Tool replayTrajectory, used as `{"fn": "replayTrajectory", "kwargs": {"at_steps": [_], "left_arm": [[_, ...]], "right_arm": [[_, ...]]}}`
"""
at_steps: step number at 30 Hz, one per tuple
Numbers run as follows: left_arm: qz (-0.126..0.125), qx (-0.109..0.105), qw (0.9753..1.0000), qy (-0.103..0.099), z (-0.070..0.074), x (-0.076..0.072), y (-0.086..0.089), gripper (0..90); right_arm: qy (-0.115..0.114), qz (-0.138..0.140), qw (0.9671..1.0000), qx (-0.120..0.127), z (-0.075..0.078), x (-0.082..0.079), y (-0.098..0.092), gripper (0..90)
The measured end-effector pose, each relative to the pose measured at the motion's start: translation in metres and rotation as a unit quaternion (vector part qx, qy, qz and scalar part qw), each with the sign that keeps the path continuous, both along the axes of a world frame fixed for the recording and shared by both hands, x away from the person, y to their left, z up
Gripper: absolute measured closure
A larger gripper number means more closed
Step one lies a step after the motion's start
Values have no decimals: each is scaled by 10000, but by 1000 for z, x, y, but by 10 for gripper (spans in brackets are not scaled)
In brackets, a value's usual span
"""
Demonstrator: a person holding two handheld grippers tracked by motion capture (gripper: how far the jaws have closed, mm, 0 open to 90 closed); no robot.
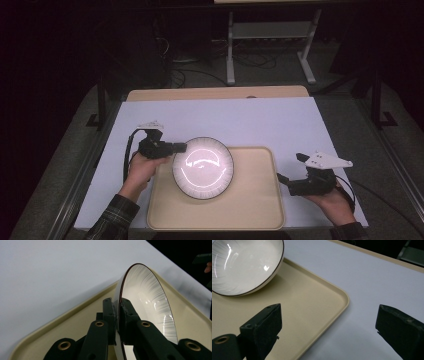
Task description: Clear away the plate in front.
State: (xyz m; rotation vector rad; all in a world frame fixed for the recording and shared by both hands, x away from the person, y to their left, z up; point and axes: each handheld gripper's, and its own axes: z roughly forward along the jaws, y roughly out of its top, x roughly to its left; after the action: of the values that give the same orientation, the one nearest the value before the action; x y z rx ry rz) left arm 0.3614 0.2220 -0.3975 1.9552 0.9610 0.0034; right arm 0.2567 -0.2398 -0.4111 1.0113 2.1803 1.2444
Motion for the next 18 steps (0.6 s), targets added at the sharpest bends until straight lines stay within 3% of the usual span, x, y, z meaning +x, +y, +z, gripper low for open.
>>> {"fn": "replayTrajectory", "kwargs": {"at_steps": [14, 18], "left_arm": [[-145, -27, 9998, 120, -6, 2, -2, 851], [-134, 116, 9998, 104, -8, 3, -3, 855]], "right_arm": [[26, 41, 10000, -68, -2, 0, 1, 62], [30, 50, 10000, -76, -3, 0, 2, 62]]}}
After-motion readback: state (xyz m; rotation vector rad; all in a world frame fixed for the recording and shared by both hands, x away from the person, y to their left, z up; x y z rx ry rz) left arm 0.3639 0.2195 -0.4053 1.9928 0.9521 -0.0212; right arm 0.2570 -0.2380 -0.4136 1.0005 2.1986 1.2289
